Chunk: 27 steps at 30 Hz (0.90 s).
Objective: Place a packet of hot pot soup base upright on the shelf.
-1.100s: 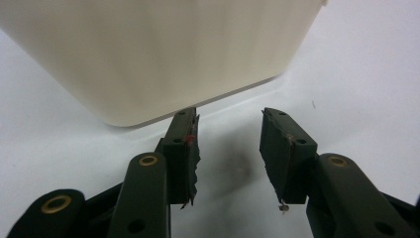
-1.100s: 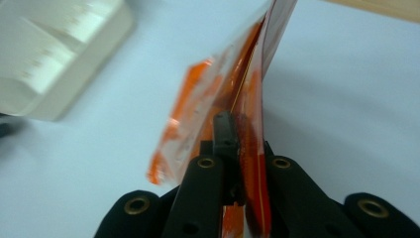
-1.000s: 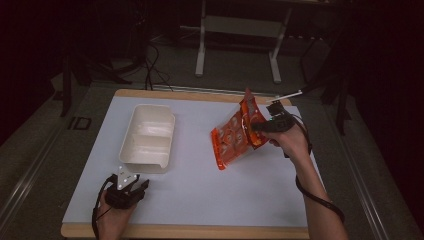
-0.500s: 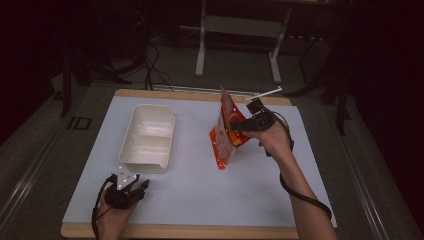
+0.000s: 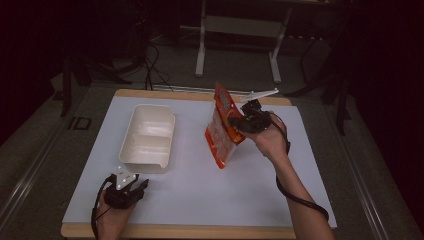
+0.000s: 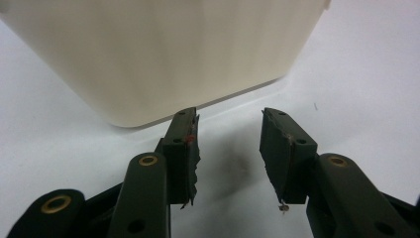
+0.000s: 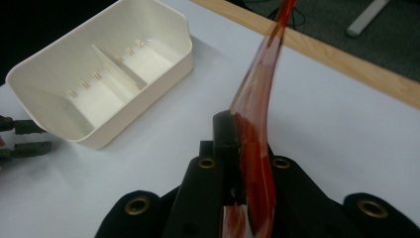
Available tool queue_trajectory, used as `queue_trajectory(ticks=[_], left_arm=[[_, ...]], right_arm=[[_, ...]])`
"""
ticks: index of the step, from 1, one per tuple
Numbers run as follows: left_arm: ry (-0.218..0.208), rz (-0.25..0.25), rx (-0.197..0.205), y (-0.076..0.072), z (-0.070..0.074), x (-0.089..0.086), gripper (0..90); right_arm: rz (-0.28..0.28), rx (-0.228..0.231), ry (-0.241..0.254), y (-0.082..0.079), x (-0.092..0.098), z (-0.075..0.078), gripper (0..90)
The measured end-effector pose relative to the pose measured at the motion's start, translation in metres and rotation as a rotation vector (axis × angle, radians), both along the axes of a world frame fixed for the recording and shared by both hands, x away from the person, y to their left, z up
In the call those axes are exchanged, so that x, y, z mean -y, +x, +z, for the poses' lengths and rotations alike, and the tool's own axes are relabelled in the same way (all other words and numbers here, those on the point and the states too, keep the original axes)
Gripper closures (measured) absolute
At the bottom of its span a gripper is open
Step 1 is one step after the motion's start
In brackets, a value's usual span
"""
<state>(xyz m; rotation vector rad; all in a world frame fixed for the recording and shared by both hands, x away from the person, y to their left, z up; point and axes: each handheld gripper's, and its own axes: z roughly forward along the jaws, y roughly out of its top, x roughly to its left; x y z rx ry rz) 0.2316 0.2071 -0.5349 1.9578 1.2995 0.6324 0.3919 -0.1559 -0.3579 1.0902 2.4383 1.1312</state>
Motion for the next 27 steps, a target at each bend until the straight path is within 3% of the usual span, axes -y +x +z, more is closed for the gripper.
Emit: queue_trajectory(ticks=[12,21,27], left_arm=[[0.0,0.0,0.005,-0.001,0.001,-0.001,58.6],[-0.005,0.002,0.005,-0.001,0.001,-0.001,58.6],[-0.003,0.004,0.007,-0.001,0.001,-0.002,58.5]], right_arm=[[0.037,0.096,0.01,-0.015,-0.024,0.011,90.0],[0.061,0.101,0.028,-0.017,-0.038,0.019,90.0],[0.09,0.076,0.044,-0.018,-0.049,0.034,90.0]])
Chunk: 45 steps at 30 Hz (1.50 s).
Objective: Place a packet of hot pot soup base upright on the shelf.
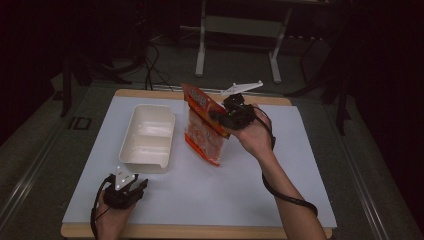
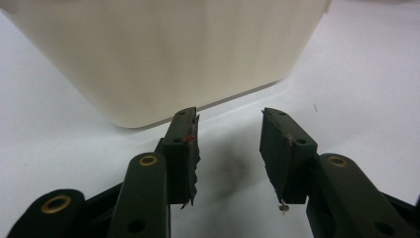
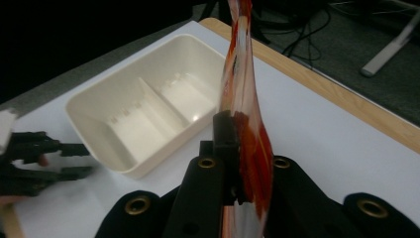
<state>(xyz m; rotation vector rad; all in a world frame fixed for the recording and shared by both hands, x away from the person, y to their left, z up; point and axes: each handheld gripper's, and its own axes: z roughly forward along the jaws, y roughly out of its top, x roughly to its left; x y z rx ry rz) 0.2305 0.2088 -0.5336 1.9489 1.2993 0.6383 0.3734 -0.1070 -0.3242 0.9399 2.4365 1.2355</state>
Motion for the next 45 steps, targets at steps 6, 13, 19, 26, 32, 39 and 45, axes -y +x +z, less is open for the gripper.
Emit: queue_trajectory(ticks=[6,13,19,26,32,39,45], left_arm=[[-0.001,0.005,0.0,-0.001,0.0,-0.002,58.6],[-0.005,0.023,-0.003,-0.003,0.001,-0.006,60.0],[-0.01,0.067,-0.012,-0.001,0.002,-0.019,74.6],[-0.001,0.166,-0.012,0.006,0.0,-0.035,89.5],[-0.005,0.224,0.021,0.017,-0.001,-0.048,89.4],[0.008,0.211,0.043,0.03,-0.002,-0.047,89.4],[0.01,0.208,0.047,0.03,-0.001,-0.044,89.5]], right_arm=[[0.031,-0.015,0.015,-0.003,-0.01,0.013,90.0],[0.067,-0.022,0.035,-0.006,-0.02,0.023,90.0],[0.088,-0.022,0.047,-0.007,-0.027,0.029,90.0],[0.106,-0.02,0.051,-0.008,-0.033,0.033,90.0],[0.123,-0.022,0.056,-0.01,-0.039,0.037,90.0],[0.14,-0.027,0.063,-0.01,-0.045,0.041,90.0],[0.15,-0.029,0.07,-0.01,-0.052,0.041,90.0]])
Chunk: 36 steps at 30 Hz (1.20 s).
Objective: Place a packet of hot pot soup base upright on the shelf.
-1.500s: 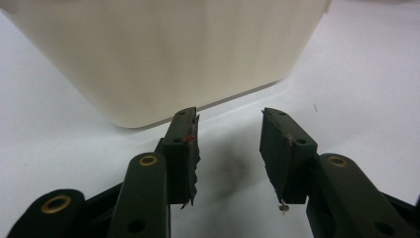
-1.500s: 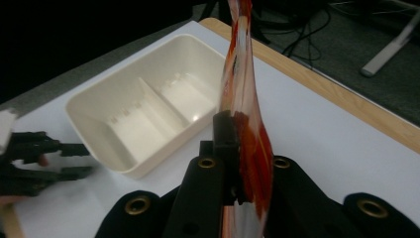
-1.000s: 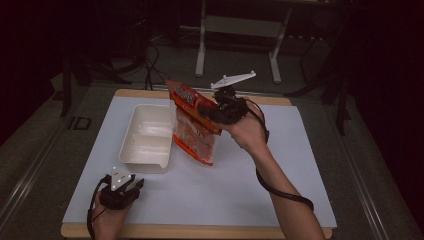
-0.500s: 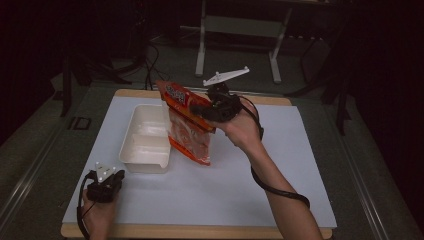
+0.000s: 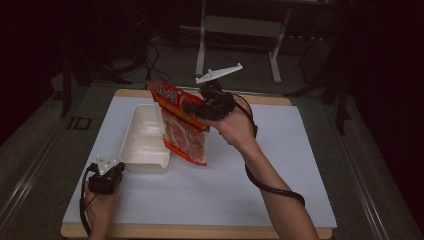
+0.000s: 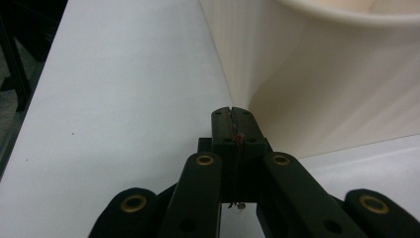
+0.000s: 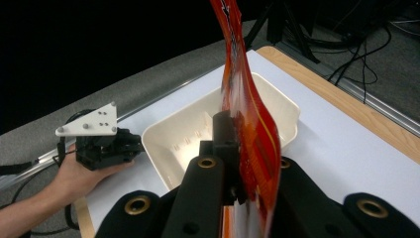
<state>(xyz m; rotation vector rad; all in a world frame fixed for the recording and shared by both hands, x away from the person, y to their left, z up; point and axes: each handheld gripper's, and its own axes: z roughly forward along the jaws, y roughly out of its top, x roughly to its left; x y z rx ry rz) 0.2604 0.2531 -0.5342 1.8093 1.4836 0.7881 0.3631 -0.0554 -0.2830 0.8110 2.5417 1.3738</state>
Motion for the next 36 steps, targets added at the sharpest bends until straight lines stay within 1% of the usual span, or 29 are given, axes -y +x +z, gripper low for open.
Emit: queue_trajectory(ticks=[2,3,4,5,7,13,16,18,21,24,27,29,32,33,36], left_arm=[[0.003,-0.013,-0.002,0.0,0.0,0.002,89.5],[-0.008,-0.031,0.001,0.0,0.0,0.003,89.5],[0.001,-0.039,0.001,0.0,0.0,0.004,89.4],[0.012,-0.04,0.002,0.0,0.001,0.006,89.3],[0.02,-0.038,0.002,0.0,0.001,0.008,88.2],[0.028,-0.033,0.007,-0.002,0.002,0.009,86.5],[0.014,-0.034,-0.008,-0.004,0.002,0.009,87.2],[-0.006,-0.036,-0.015,-0.006,0.002,0.009,87.4],[-0.02,-0.047,-0.02,-0.011,0.003,0.01,87.1],[-0.028,-0.06,-0.023,-0.015,0.005,0.012,85.3],[-0.052,-0.069,-0.025,-0.021,0.006,0.013,82.2],[-0.056,-0.081,-0.025,-0.025,0.008,0.014,81.2],[-0.064,-0.093,-0.013,-0.029,0.011,0.017,81.2],[-0.064,-0.093,-0.013,-0.029,0.011,0.017,81.4],[-0.06,-0.119,-0.023,-0.027,0.01,0.021,82.4]], right_arm=[[0.001,-0.002,0.002,0.0,-0.003,0.0,90.0],[0.004,-0.003,0.003,0.0,-0.004,0.001,90.0],[0.005,-0.004,0.005,0.0,-0.005,0.001,90.0],[0.007,-0.003,0.006,0.0,-0.007,0.001,90.0],[0.01,-0.003,0.007,0.0,-0.01,0.002,90.0],[0.022,-0.013,0.009,0.001,-0.023,0.004,90.0],[0.028,-0.017,0.012,0.002,-0.03,0.004,90.0],[0.032,-0.021,0.014,0.003,-0.034,0.005,90.0],[0.038,-0.028,0.012,0.003,-0.041,0.004,90.0],[0.041,-0.032,0.008,0.005,-0.047,0.003,90.0],[0.043,-0.04,0.008,0.006,-0.053,0.003,90.0],[0.048,-0.043,0.007,0.007,-0.056,0.002,90.0],[0.046,-0.047,0.003,0.008,-0.061,0.001,90.0],[0.045,-0.051,0.003,0.009,-0.062,0.0,90.0],[0.045,-0.057,0.008,0.011,-0.068,-0.001,90.0]])
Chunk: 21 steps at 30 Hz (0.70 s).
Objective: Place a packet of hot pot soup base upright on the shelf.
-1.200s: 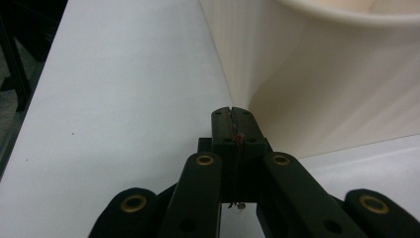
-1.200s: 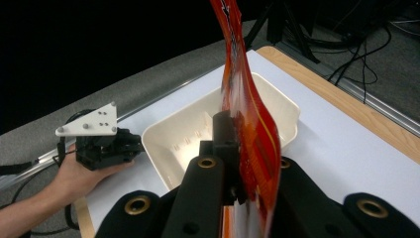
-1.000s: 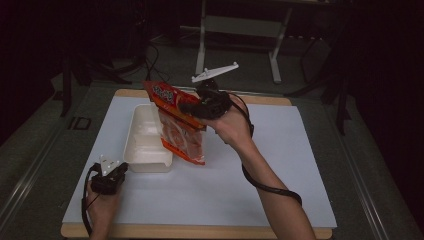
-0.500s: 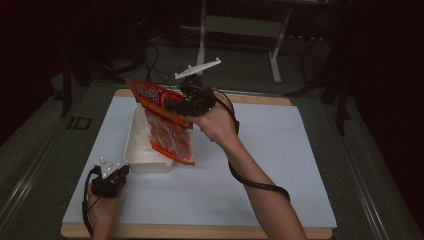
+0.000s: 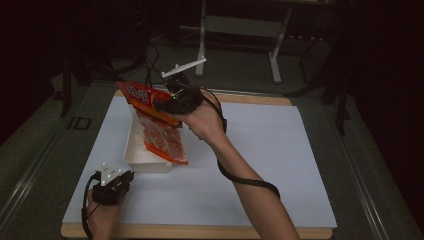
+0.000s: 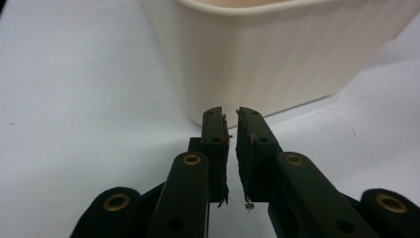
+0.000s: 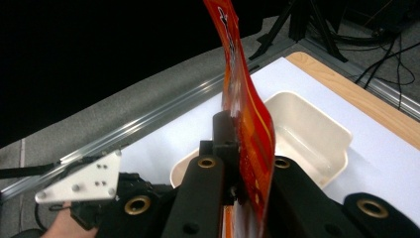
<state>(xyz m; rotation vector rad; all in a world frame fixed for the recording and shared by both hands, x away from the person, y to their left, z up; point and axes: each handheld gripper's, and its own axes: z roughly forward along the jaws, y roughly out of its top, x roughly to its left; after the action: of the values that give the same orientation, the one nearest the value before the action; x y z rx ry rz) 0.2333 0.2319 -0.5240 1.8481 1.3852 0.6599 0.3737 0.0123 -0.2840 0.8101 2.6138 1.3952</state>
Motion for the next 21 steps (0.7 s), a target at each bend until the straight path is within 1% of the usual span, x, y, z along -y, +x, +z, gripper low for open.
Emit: queue_trajectory(ticks=[9,12,14,15,18,21], left_arm=[[0.002,-0.035,0.007,0.002,-0.001,0.004,82.2],[0.007,-0.043,0.004,0.003,-0.001,0.006,82.2],[0.01,-0.047,0.004,0.004,-0.002,0.007,82.2],[0.011,-0.049,0.005,0.003,-0.002,0.007,82.2],[0.016,-0.053,0.006,0.003,-0.001,0.007,82.2],[0.017,-0.052,0.007,0.004,-0.002,0.008,82.3]], right_arm=[[-0.005,-0.011,0.0,0.003,-0.02,-0.007,90.0],[-0.007,-0.009,0.002,0.004,-0.028,-0.01,90.0],[-0.014,0.003,0.003,0.004,-0.033,-0.012,90.0],[-0.025,0.006,0.009,0.004,-0.034,-0.014,90.0],[-0.052,-0.012,0.052,0.005,-0.035,-0.021,90.0],[-0.065,-0.023,0.081,0.007,-0.035,-0.029,90.0]])
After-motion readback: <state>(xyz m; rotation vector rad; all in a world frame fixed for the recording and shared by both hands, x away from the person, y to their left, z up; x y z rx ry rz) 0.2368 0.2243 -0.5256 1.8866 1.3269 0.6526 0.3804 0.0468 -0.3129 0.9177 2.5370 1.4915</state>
